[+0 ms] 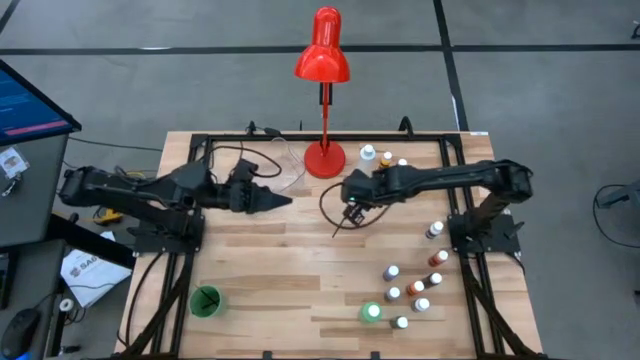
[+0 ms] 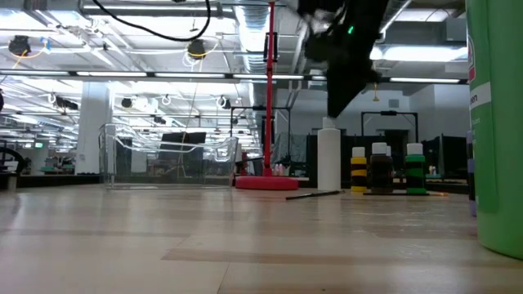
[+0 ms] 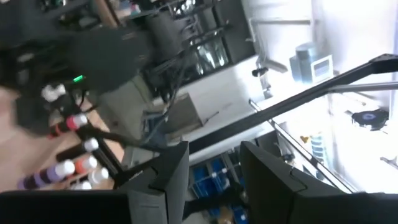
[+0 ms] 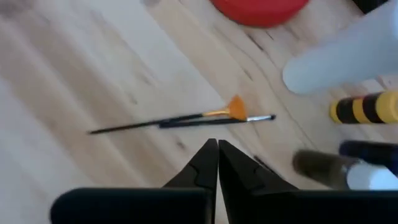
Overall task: Pick & Place Paint Supplies
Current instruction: Adjust the paintbrushes to the center of the table
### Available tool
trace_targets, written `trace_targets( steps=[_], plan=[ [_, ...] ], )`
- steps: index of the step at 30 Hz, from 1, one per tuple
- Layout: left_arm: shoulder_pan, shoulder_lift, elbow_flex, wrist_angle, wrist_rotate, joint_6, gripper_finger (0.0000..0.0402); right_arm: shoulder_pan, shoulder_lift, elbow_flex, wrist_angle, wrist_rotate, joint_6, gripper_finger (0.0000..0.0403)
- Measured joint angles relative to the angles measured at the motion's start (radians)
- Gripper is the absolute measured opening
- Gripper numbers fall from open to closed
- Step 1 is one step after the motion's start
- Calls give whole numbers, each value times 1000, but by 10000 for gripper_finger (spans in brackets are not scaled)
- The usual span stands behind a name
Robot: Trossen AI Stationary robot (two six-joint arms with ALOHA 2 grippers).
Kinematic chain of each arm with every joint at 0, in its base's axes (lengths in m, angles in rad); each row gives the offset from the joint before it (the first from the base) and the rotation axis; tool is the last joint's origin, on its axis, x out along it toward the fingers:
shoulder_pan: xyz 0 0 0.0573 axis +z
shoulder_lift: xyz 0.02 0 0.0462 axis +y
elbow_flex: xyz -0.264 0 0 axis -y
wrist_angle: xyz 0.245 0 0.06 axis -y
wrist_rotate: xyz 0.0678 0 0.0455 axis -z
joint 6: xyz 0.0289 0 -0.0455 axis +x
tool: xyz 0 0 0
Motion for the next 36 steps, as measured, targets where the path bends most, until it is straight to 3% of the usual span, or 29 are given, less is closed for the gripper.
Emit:
trace_targets(
  steps=[13, 36],
  plan=[
    [0, -11, 0, 8, -13, 5, 136, -47, 236, 5, 6, 60, -47, 1],
    [0, -5, -2, 2, -13, 23, 136, -132, 360, 2, 100, 77, -99, 0]
  ],
)
